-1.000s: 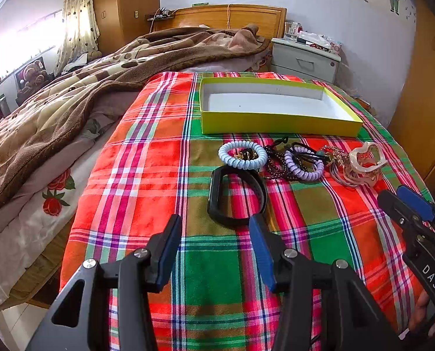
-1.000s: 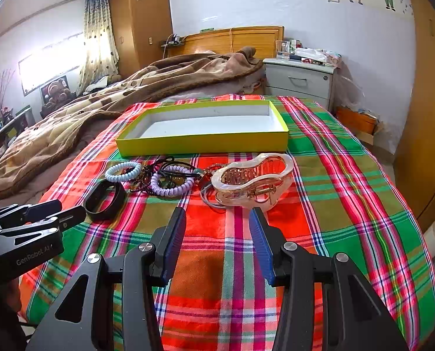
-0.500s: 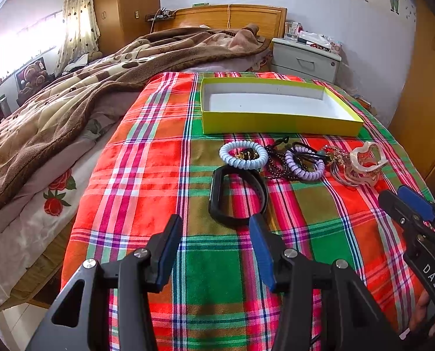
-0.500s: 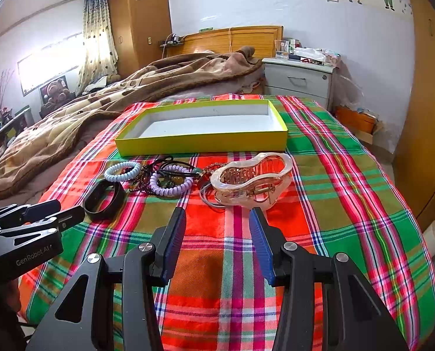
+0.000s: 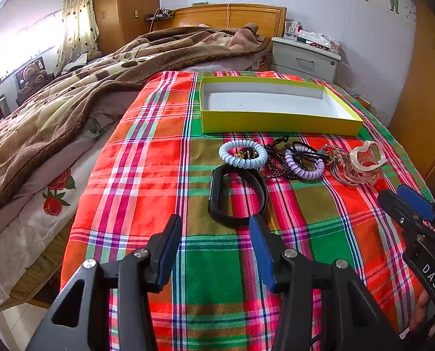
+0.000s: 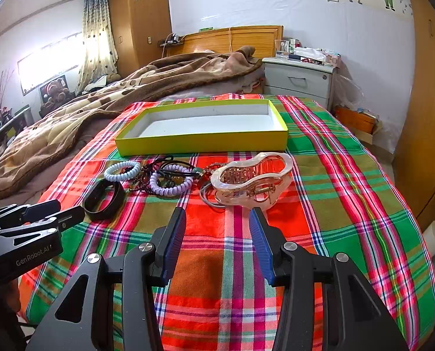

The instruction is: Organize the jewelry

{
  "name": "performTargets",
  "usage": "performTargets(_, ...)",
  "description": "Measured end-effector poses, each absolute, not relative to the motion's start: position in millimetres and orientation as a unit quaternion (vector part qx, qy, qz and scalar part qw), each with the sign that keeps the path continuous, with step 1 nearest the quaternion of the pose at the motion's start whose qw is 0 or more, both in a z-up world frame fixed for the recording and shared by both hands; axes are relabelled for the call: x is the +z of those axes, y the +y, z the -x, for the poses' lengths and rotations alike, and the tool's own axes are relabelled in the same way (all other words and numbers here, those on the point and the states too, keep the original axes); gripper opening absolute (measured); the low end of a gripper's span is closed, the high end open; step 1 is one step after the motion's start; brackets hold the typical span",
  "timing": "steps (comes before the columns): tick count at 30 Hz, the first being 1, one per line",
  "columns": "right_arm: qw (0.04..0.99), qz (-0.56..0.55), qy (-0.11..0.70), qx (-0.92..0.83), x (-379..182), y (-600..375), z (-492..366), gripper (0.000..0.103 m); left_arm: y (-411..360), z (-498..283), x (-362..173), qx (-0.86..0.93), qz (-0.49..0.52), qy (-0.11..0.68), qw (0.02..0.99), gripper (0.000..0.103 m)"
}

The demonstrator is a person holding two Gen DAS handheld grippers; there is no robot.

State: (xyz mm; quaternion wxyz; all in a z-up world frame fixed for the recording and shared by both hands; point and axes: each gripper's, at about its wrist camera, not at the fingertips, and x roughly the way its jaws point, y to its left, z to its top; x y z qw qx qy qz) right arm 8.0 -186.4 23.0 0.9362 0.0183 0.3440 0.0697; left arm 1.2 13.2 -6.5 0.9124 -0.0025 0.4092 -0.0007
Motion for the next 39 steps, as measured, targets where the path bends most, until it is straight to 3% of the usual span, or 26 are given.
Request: performTargets(39, 0.938, -0.025, 0.334, 0.09, 27.9, -201.1, -23.6, 0.046, 19.4, -20.7, -7.2, -0.033, 0.027, 0.434, 0.9, 0.05)
